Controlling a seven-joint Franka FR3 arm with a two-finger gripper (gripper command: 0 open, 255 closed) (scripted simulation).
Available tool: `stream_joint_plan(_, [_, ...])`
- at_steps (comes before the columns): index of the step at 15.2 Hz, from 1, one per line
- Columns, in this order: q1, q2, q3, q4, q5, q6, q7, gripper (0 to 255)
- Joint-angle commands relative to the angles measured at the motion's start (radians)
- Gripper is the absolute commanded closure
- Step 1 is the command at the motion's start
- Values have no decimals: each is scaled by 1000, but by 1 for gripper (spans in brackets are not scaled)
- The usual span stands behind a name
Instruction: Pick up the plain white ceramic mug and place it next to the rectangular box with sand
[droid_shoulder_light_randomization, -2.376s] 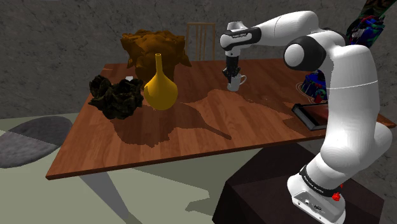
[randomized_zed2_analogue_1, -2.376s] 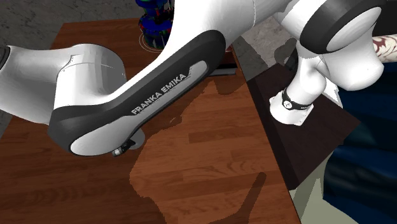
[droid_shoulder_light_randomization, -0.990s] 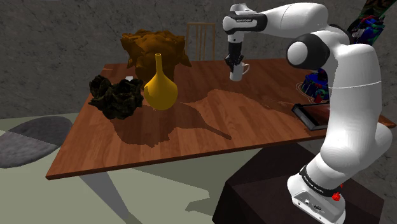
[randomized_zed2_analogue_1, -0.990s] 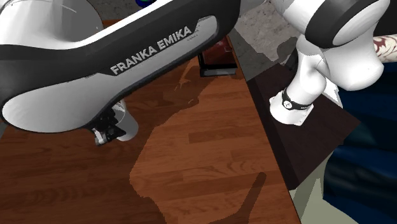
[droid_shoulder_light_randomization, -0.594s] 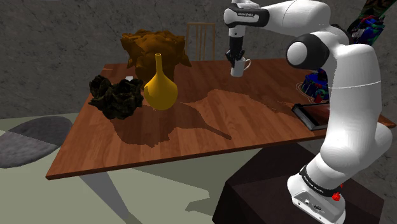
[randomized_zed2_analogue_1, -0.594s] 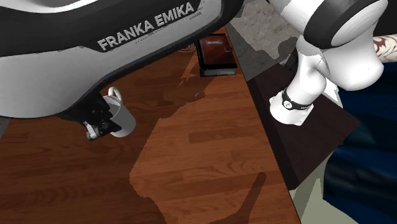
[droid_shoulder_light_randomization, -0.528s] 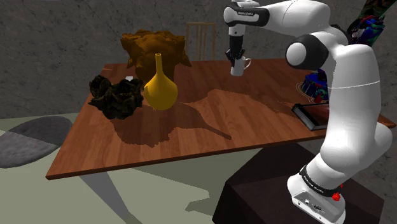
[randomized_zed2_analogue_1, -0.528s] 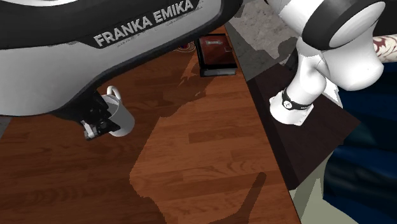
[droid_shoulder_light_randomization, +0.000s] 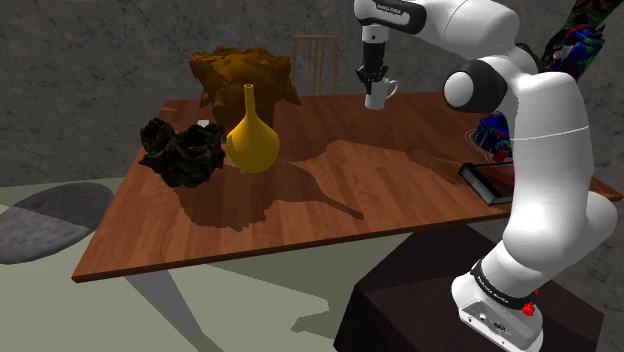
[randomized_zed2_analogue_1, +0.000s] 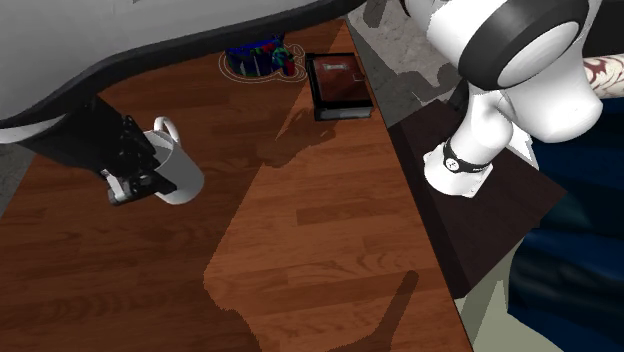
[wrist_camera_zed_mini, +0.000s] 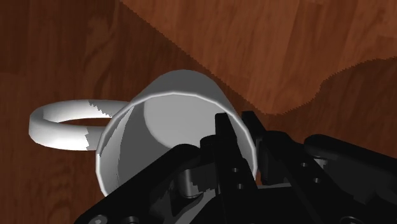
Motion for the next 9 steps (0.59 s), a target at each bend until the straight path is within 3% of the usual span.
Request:
stream_joint_plan(1, [-2,17,1,57,1,-40,1,255])
stream_joint_plan(3, [-5,35,1,104,2,-69,0,255])
stream_joint_plan(5, [-7,-116,-9,-150,-9,33,-23,255])
stream_joint_plan(9, [-25,-308,-28,-448,-29,141,-68,255])
